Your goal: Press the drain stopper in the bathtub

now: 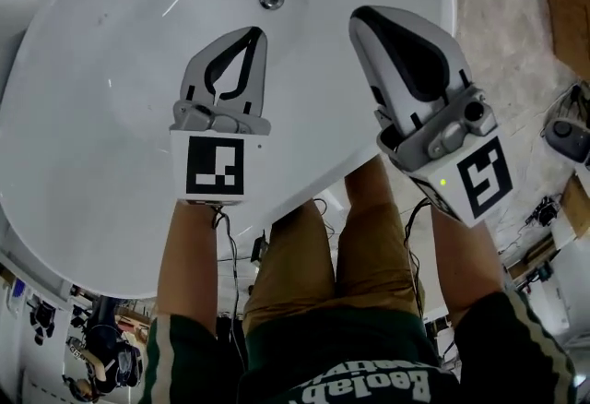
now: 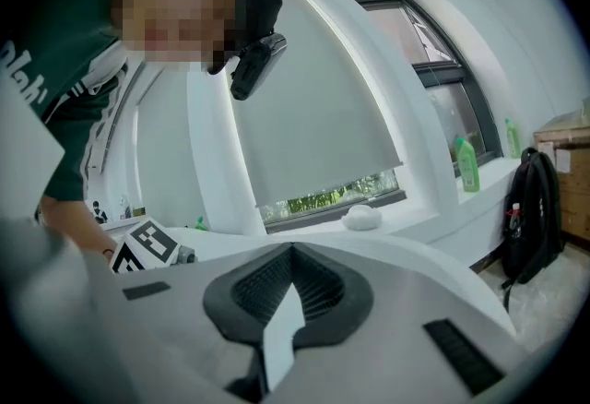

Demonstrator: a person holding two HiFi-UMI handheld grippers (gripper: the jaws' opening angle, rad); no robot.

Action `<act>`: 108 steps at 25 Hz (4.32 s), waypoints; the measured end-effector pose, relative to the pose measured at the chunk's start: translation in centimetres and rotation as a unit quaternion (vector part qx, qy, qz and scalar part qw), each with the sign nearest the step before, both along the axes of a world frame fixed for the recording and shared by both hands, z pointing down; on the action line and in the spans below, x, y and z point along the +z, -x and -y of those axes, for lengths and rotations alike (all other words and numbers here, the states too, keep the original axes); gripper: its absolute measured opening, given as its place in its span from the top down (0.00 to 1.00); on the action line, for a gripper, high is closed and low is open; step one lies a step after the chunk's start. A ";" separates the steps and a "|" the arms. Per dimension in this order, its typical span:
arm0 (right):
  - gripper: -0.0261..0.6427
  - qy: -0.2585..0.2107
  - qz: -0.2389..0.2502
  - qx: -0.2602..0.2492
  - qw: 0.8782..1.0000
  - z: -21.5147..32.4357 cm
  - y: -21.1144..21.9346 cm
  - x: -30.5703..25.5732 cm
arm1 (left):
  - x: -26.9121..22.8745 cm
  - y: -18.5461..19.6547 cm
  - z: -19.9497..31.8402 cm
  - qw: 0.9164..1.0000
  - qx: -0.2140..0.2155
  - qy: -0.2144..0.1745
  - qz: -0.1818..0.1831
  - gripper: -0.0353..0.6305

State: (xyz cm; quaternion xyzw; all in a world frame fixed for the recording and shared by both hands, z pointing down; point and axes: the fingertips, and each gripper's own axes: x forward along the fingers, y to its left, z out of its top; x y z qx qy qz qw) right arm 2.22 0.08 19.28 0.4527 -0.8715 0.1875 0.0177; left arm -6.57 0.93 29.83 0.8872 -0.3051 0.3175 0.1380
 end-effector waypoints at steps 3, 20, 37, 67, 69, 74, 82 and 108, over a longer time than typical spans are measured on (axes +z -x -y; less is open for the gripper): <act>0.94 0.003 0.004 -0.014 1.000 0.5 -0.2 2.8 | 3.6 -0.4 0.8 1.000 -0.007 0.015 0.015 0.94; 0.94 0.023 -0.025 -0.056 0.998 4.0 0.6 13.1 | 18.3 -2.1 0.9 0.992 0.002 0.098 0.083 0.94; 0.94 -0.010 -0.102 -0.114 0.988 7.8 2.8 14.9 | 29.5 -0.8 1.8 0.973 -0.011 0.170 0.154 0.94; 0.94 0.075 -0.088 -0.122 0.986 7.0 2.9 17.9 | 40.6 0.9 1.8 0.939 0.001 0.250 0.236 0.94; 0.94 0.074 -0.089 -0.120 0.986 7.0 2.8 17.9 | 40.6 0.5 1.8 0.941 0.015 0.239 0.241 0.94; 0.94 0.069 -0.090 -0.112 0.987 7.3 2.9 17.7 | 40.8 0.4 1.0 0.940 0.030 0.230 0.249 0.94; 0.94 0.078 -0.086 -0.108 0.987 7.1 2.7 17.9 | 41.7 0.1 1.0 0.939 0.024 0.232 0.252 0.94; 0.94 0.062 -0.088 -0.079 0.991 8.0 2.3 17.1 | 42.2 0.9 0.9 0.942 -0.002 0.194 0.274 0.94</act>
